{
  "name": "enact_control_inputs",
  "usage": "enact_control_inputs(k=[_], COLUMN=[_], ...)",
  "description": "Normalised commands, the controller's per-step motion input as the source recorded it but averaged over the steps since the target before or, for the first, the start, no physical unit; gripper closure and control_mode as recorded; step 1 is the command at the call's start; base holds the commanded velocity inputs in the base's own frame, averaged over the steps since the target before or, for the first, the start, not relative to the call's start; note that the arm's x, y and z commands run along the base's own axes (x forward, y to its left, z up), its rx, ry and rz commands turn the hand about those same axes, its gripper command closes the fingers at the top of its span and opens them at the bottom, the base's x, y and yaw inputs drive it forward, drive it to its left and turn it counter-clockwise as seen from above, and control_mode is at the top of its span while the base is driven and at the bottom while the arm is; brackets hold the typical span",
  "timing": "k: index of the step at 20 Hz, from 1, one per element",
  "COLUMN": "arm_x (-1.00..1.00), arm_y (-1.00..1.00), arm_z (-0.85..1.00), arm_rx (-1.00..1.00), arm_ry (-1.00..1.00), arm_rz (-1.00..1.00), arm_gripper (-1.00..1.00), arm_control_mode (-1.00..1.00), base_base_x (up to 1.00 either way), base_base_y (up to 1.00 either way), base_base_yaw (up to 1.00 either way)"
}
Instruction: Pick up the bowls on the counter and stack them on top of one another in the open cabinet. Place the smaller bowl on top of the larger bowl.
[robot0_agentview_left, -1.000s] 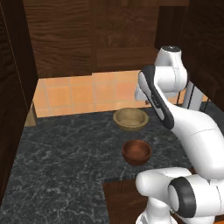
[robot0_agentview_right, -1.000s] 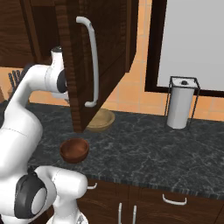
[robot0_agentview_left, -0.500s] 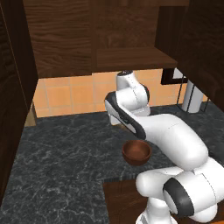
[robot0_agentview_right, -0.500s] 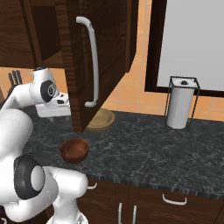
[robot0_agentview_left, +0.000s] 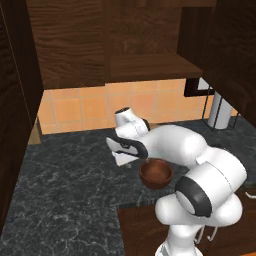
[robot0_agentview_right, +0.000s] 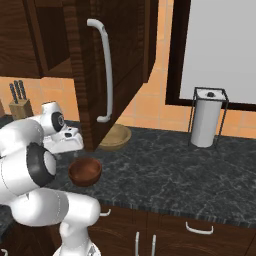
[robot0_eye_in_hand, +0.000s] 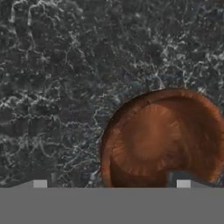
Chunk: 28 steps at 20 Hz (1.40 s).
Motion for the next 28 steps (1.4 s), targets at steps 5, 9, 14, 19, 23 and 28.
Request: enact_control_inputs(k=[5, 9, 14, 19, 23, 28], arm_x=[0.05, 0.00, 0.00, 0.00, 0.00, 0.00], arm_y=[0.00, -0.01, -0.03, 0.00, 0.00, 0.00], arm_z=[-0.93, -0.61, -0.06, 0.00, 0.22, 0.80], arm_rx=[0.00, 0.00, 0.00, 0.00, 0.00, -0.05], arm_ry=[0.03, 0.00, -0.01, -0.03, -0.22, -0.46], arm_rz=[0.00, -0.02, -0.02, 0.00, 0.00, 0.01], arm_gripper=[-1.00, -1.00, 1.00, 1.00, 1.00, 1.00], arm_control_mode=[-1.00, -1.00, -1.00, -1.00, -1.00, -1.00], base_base_x=[0.00, 0.00, 0.00, 0.00, 0.00, 0.00], base_base_y=[0.00, 0.00, 0.00, 0.00, 0.00, 0.00], base_base_yaw=[0.00, 0.00, 0.00, 0.00, 0.00, 0.00])
